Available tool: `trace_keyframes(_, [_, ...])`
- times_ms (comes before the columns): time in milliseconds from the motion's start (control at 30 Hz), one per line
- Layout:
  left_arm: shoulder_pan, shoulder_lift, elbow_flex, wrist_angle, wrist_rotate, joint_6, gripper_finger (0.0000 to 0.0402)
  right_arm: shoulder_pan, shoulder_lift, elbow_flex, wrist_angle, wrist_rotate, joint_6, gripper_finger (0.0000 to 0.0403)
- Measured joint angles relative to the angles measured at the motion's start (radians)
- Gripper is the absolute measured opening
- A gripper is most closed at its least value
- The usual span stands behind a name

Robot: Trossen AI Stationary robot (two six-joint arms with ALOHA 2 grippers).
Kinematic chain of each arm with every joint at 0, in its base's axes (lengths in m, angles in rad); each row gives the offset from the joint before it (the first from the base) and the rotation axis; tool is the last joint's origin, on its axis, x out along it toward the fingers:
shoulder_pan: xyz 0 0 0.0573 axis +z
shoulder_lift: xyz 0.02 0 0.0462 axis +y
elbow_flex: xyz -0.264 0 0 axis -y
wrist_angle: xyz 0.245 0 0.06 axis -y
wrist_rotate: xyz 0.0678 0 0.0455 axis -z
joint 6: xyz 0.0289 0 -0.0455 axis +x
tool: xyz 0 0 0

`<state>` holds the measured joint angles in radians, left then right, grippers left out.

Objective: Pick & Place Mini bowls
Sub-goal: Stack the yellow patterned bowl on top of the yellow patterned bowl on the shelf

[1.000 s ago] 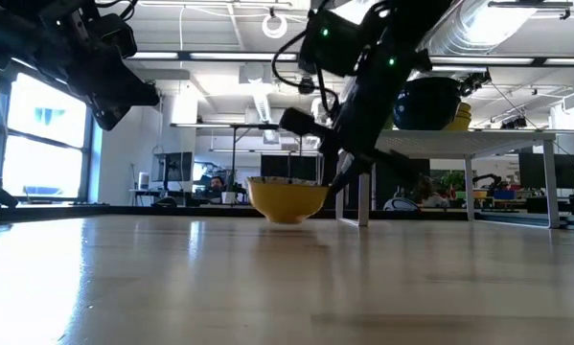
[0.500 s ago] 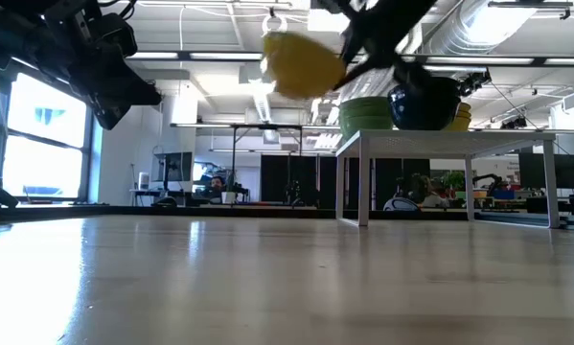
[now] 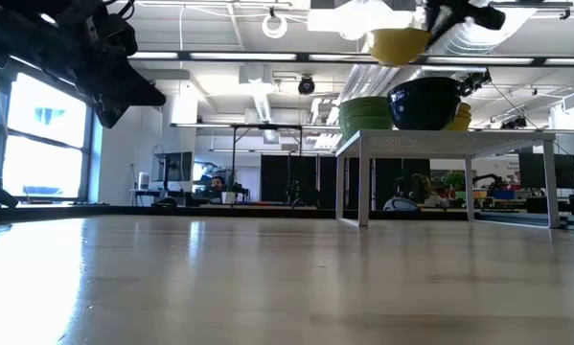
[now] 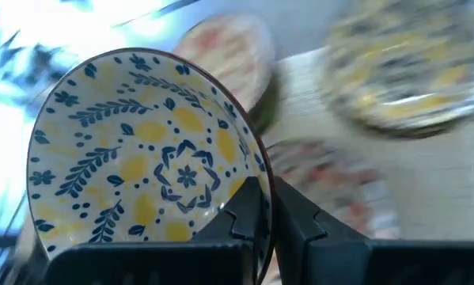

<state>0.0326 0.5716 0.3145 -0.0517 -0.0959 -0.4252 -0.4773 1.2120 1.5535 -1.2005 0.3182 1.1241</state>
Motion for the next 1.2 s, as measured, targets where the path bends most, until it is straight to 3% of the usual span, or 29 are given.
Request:
trace_keyframes(267, [0.0,0.0,0.0,0.0,-0.021,-0.002,0.0,-0.323,0.001,0.05,-0.103,-0.084,0.009,0.0012])
trace_keyframes(500, [0.0,0.0,0.0,0.0,-0.021,0.0,0.0,-0.534,0.004,-0.03,-0.108,-0.144,0.086,0.0012])
trace_keyframes(767, [0.0,0.0,0.0,-0.001,-0.021,-0.006,0.0,-0.591,0.005,-0.126,-0.086,-0.218,0.125,0.0012])
trace_keyframes(1200, [0.0,0.0,0.0,-0.002,-0.021,-0.021,0.0,-0.599,0.005,-0.226,0.047,-0.217,0.125,0.002])
